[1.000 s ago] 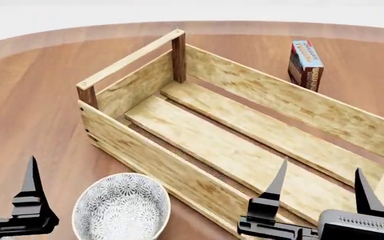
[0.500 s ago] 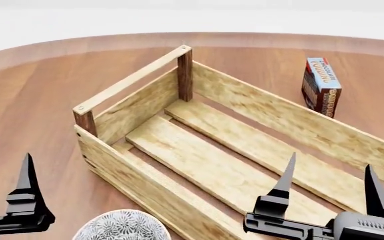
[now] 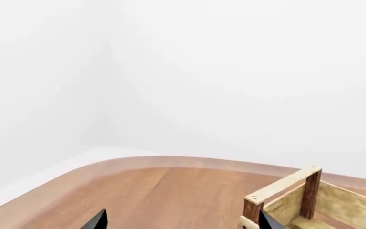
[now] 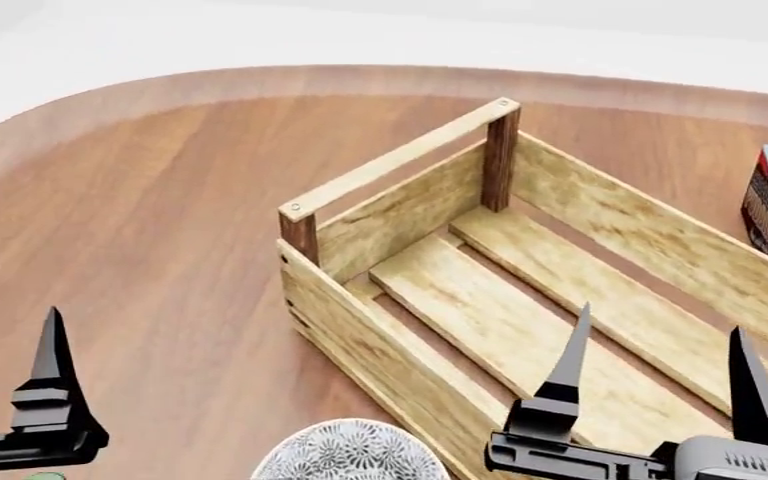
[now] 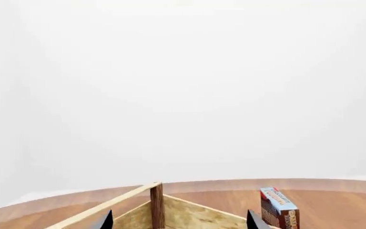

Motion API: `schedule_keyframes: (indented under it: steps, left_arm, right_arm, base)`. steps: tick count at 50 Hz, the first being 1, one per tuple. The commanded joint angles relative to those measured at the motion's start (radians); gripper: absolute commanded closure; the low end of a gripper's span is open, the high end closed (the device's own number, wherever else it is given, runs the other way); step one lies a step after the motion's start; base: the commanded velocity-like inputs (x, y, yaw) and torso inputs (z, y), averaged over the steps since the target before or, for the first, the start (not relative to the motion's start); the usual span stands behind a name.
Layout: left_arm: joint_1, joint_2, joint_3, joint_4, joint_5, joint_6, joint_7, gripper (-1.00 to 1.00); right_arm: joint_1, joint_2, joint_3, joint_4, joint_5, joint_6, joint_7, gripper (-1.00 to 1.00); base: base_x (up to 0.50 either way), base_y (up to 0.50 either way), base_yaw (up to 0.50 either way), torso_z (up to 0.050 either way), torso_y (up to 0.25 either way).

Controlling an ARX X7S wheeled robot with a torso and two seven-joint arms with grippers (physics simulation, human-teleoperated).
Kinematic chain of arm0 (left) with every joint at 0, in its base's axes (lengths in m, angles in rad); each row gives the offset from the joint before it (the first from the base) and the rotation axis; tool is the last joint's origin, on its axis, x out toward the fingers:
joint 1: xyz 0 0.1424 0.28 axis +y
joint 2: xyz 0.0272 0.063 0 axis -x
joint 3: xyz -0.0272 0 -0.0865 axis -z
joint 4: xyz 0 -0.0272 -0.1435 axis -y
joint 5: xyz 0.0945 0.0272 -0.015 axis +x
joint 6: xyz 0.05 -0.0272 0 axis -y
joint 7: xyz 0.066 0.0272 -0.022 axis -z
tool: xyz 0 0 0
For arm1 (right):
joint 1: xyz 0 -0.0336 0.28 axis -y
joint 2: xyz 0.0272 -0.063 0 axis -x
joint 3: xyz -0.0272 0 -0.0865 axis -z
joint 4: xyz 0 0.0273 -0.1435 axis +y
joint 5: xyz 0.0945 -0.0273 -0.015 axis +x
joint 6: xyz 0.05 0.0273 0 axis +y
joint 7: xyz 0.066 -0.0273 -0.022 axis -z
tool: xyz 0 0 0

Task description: Pick up the salad dressing and put it in the tray.

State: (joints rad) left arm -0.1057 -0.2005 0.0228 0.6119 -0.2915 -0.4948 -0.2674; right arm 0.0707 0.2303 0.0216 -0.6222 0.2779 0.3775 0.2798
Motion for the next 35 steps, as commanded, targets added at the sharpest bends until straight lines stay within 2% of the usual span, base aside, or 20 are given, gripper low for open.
schedule_keyframes:
  steps: [1,35]
  left_arm:
    - [0.0,-0.01,0.006,-0.003,-0.01,0.006,-0.012,-1.0]
    - [0.001,-0.035,0.021,-0.008,-0.036,0.018,-0.043,-1.0]
  right_arm:
    - [-0.004,0.01,-0.006,-0.001,0.008,-0.012,0.007,-1.0]
    - [-0.009,0.033,-0.026,0.0,0.019,-0.027,0.021,-1.0]
  base:
    - [0.0,0.0,0.5,0.0,0.0]
    - [0.0,0.0,0.5,0.0,0.0]
